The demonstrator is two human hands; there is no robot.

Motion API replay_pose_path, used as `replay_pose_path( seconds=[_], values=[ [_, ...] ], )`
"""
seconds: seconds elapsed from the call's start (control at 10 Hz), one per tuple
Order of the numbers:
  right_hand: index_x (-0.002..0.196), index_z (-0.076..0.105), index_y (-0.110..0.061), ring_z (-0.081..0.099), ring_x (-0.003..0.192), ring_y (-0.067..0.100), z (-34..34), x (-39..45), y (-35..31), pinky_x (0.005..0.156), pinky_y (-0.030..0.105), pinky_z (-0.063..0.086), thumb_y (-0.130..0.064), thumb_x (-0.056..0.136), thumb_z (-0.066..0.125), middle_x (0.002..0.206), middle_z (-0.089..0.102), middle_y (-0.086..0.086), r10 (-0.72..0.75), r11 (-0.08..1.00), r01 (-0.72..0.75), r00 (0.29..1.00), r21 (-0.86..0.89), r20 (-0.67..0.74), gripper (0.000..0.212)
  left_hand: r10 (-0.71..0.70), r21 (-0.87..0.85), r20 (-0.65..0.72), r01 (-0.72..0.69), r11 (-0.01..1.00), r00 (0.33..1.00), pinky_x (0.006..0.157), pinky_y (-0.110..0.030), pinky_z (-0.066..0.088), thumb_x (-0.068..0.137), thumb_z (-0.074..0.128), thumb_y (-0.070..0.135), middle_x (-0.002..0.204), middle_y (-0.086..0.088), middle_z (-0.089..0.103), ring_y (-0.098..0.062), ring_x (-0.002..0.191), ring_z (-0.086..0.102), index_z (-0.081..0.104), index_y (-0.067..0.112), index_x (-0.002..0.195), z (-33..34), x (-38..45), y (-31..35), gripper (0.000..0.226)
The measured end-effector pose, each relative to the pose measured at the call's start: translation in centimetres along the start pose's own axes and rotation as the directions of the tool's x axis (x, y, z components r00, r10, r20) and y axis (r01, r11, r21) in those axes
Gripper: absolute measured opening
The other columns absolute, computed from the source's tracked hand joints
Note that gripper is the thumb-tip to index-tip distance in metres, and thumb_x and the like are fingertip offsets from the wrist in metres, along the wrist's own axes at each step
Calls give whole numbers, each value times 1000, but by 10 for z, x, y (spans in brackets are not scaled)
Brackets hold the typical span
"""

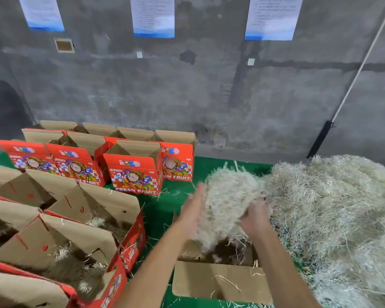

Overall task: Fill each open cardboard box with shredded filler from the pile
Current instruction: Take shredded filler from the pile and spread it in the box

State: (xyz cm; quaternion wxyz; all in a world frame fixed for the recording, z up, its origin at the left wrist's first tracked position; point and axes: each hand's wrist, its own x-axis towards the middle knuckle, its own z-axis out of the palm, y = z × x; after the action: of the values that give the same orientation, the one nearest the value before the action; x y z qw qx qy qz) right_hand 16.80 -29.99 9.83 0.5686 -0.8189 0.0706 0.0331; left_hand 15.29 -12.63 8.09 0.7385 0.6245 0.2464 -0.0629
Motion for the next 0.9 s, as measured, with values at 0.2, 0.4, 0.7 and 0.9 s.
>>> replay_pose_path(
  seconds=[0.2,0.4,0.7,0.9],
  values=[
    [100,55,-12,45,58,10,-1,0,-6,54,26,41,-34,106,40,73,48,0,64,954,-31,993,297,-101,28,22,-87,-179,-38,995,984,111,-43,35,89,63,51,135,-10,53,-34,130,48,34,6,149,-2,4,-17,80],
    [137,46,3,63,81,24,-42,33,27,74,26,56,-20,106,42,119,60,26,263,880,-111,924,462,-278,39,-23,-324,-319,-87,942,947,96,-53,52,100,47,44,132,-19,60,-38,119,59,55,6,132,-63,23,14,51],
    [157,22,-12,46,47,11,37,-9,20,48,30,44,-52,92,61,57,54,-6,-29,991,29,1000,127,-5,86,130,79,-114,-122,989,985,96,-36,51,92,51,62,133,-6,58,-21,111,63,39,17,145,10,-13,-19,71],
    [140,42,-14,58,97,21,-28,18,34,86,41,54,-46,101,50,118,53,10,226,849,-125,964,514,-138,51,171,-12,-376,-189,982,911,58,-29,43,88,56,63,75,-1,52,-13,56,45,49,24,72,-59,-1,-16,43]
  ],
)
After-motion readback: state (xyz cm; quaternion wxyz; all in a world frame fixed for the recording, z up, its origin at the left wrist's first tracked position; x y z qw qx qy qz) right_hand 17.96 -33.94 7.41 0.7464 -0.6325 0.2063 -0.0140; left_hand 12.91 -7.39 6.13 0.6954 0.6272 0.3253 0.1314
